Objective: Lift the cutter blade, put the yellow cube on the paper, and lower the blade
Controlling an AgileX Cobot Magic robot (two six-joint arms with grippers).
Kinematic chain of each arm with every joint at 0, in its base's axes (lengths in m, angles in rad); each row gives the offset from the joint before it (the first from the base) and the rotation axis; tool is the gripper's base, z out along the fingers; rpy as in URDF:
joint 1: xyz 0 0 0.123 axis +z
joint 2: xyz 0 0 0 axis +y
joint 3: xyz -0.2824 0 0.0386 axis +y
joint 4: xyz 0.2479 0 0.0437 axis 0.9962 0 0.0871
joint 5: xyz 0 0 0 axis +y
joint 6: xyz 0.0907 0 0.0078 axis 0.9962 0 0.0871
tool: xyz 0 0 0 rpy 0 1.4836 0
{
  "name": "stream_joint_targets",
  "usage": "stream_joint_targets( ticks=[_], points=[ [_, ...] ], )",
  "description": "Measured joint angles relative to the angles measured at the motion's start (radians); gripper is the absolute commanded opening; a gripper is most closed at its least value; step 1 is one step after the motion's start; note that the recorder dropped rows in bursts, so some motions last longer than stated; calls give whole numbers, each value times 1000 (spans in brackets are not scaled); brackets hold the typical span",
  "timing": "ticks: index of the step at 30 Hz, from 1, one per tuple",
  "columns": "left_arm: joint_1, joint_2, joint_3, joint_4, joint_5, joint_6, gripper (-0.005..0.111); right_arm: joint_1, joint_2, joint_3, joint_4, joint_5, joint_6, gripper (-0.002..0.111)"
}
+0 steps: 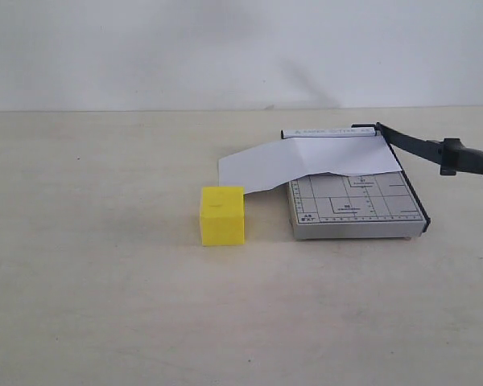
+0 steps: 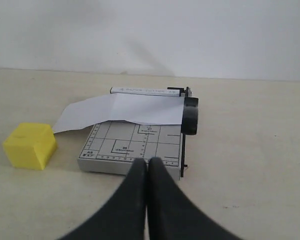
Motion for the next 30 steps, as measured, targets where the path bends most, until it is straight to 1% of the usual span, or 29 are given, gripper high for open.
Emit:
stream_joint_targets(
  ticks=[7,24,30],
  points=[
    [0,0,0,0,0,0,4,0,0,17,-3,-66,2,0],
    [0,0,0,0,0,0,4,0,0,33,0,-81,4,0],
    [0,0,0,0,0,0,4,0,-4,150,23,-235,4,0]
  ],
)
